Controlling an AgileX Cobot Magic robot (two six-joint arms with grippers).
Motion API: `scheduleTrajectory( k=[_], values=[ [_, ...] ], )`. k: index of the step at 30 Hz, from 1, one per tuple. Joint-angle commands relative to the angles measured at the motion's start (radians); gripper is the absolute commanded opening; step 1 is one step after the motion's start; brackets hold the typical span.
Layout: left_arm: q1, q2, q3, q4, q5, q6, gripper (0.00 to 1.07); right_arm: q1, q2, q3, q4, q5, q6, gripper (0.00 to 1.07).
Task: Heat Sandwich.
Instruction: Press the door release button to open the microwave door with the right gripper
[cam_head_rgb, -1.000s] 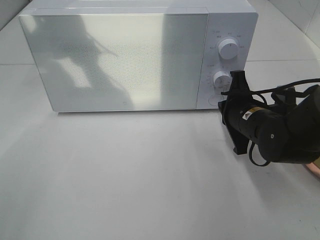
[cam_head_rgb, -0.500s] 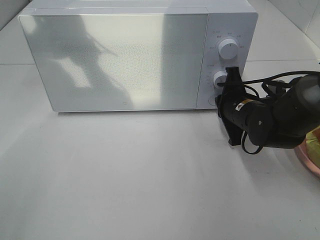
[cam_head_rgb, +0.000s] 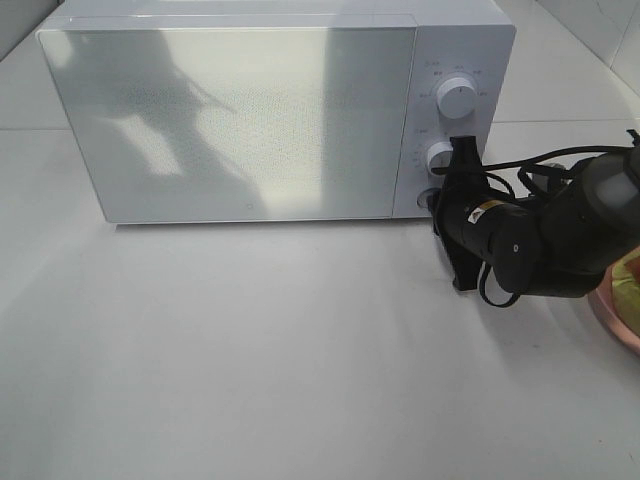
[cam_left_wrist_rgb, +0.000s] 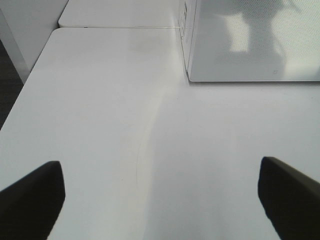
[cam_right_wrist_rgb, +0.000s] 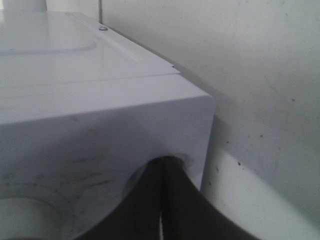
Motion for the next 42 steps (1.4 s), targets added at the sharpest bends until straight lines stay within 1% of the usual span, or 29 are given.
scheduleTrajectory(
  k=[1,3,5,10,16,28,31,37,42],
  values=[
    [0.005,-0.027,0.002,-0.003,-0.008,-0.001,1.01,-0.017,-0.015,-0.049,-0.016,-0.198,0.034,0.01],
    [0.005,-0.027,0.002,-0.003,-0.008,-0.001,1.01,-0.017,-0.015,-0.058,-0.016,-0.197,0.034,0.0],
    [0.005,-0.027,0.002,-0.003,-0.008,-0.001,1.01,-0.017,-0.015,-0.089,-0.015,-0.2,0.025,0.0],
    [0.005,-0.027,0.002,-0.003,-0.008,-0.001,1.01,-0.031,-0.005,-0.135,-0.003,-0.222,-0.056,0.0],
    [0.005,-0.027,0.002,-0.003,-0.008,-0.001,1.01,-0.032,-0.003,-0.138,0.02,-0.253,-0.07,0.0],
    [0.005,-0.027,0.002,-0.003,-0.008,-0.001,1.01,-0.031,-0.003,-0.138,-0.034,-0.181,-0.052,0.01],
    [0.005,-0.027,0.002,-0.003,-0.008,-0.001,1.01,-0.029,-0.004,-0.13,-0.037,-0.164,-0.047,0.01],
    [0.005,-0.027,0.002,-0.003,-0.008,-0.001,1.01,-0.029,-0.026,-0.08,-0.038,-0.14,-0.03,0.01],
    [0.005,-0.027,0.002,-0.003,-0.008,-0.001,1.01,-0.029,-0.062,-0.035,-0.051,-0.061,-0.029,0.01]
  ],
)
